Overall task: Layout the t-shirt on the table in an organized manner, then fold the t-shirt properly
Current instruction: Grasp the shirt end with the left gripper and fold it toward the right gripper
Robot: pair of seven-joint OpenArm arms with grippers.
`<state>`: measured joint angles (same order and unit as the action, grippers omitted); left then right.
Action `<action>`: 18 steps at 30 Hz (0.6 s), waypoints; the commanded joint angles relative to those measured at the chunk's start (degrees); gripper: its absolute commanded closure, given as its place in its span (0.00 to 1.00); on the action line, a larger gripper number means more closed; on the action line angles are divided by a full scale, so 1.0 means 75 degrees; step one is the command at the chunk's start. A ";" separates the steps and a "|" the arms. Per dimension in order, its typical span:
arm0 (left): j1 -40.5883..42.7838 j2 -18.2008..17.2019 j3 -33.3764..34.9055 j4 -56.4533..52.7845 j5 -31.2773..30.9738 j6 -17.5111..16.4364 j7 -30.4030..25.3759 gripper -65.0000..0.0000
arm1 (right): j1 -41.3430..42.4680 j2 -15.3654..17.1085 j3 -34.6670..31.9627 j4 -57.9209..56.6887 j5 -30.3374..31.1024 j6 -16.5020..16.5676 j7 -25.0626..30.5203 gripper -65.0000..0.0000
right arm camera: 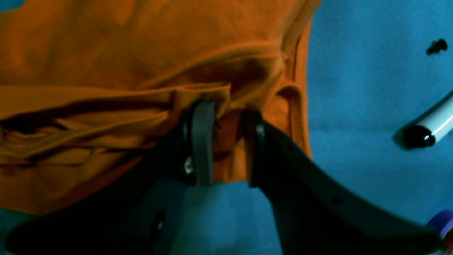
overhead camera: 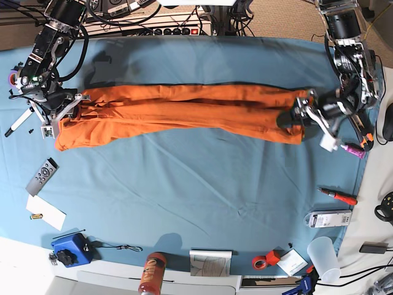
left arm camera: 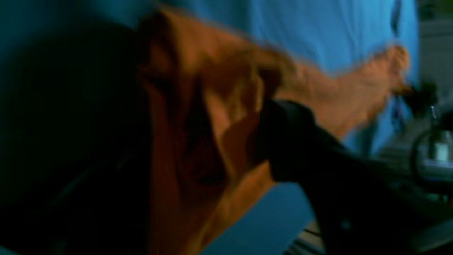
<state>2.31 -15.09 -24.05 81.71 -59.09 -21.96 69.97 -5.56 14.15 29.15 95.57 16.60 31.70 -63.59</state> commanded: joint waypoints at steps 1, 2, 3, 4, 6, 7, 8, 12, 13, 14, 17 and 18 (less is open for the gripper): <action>0.0117 -0.0017 0.0090 -0.0061 0.0463 0.0128 0.0697 0.58 | 0.0087 0.0143 0.0044 0.0119 0.0064 -0.0006 0.0114 0.77; 0.0111 -0.0020 0.0090 -0.0061 0.0437 0.0119 0.0682 0.64 | 0.0087 0.0143 0.0044 0.0119 0.0067 -0.0006 0.0114 0.77; 0.0090 -0.0020 0.0090 -0.0058 0.0440 0.0122 0.0664 0.70 | 0.0087 0.0143 0.0044 0.0119 0.0064 -0.0006 0.0114 0.77; 0.0076 -0.0020 0.0087 -0.0058 0.0443 0.0119 0.0659 0.77 | 0.0087 0.0143 0.0044 0.0119 0.0067 -0.0006 0.0114 0.77; 0.0067 -0.0023 0.0087 -0.0058 0.0452 0.0102 0.0600 0.95 | 0.0087 0.0143 0.0044 0.0119 0.0067 -0.0006 0.0122 0.77; 0.0067 -0.0026 0.0082 -0.0058 0.0455 -0.0006 0.0603 1.00 | 0.0087 0.0143 0.0044 0.0119 0.0067 -0.0006 0.0131 0.77; 0.0067 -0.0041 0.0082 -0.0058 0.0449 -0.0119 0.0606 1.00 | 0.0087 0.0143 0.0044 0.0119 0.0067 -0.0006 0.0143 0.77; 0.0000 -0.0280 0.0082 -0.0003 0.0592 -0.0195 0.0612 1.00 | 0.0087 0.0143 0.0044 0.0119 0.0067 -0.0009 0.0154 0.77; -0.0041 -0.0396 0.0082 0.0047 0.0688 -0.0195 0.0609 1.00 | 0.0087 0.0143 0.0044 0.0119 0.0067 -0.0009 0.0181 0.77; -0.0082 -0.0533 0.0082 0.0102 0.0737 -0.0195 0.0609 1.00 | 0.0087 0.0143 0.0044 0.0119 0.0070 -0.0009 0.0233 0.77; -0.0230 -0.0962 0.0082 0.0268 0.0734 -0.0195 0.0612 1.00 | 0.0087 0.0143 0.0044 0.0119 0.0146 -0.0012 0.0396 0.77; -0.0268 -0.1078 0.0082 0.0335 0.0731 -0.0195 0.0615 1.00 | 0.0087 0.0143 0.0044 0.0119 0.0277 -0.0009 0.0434 0.77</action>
<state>1.06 -22.04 -22.94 83.35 -54.43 -23.68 74.19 -5.56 14.17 29.15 95.57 18.22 31.70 -61.80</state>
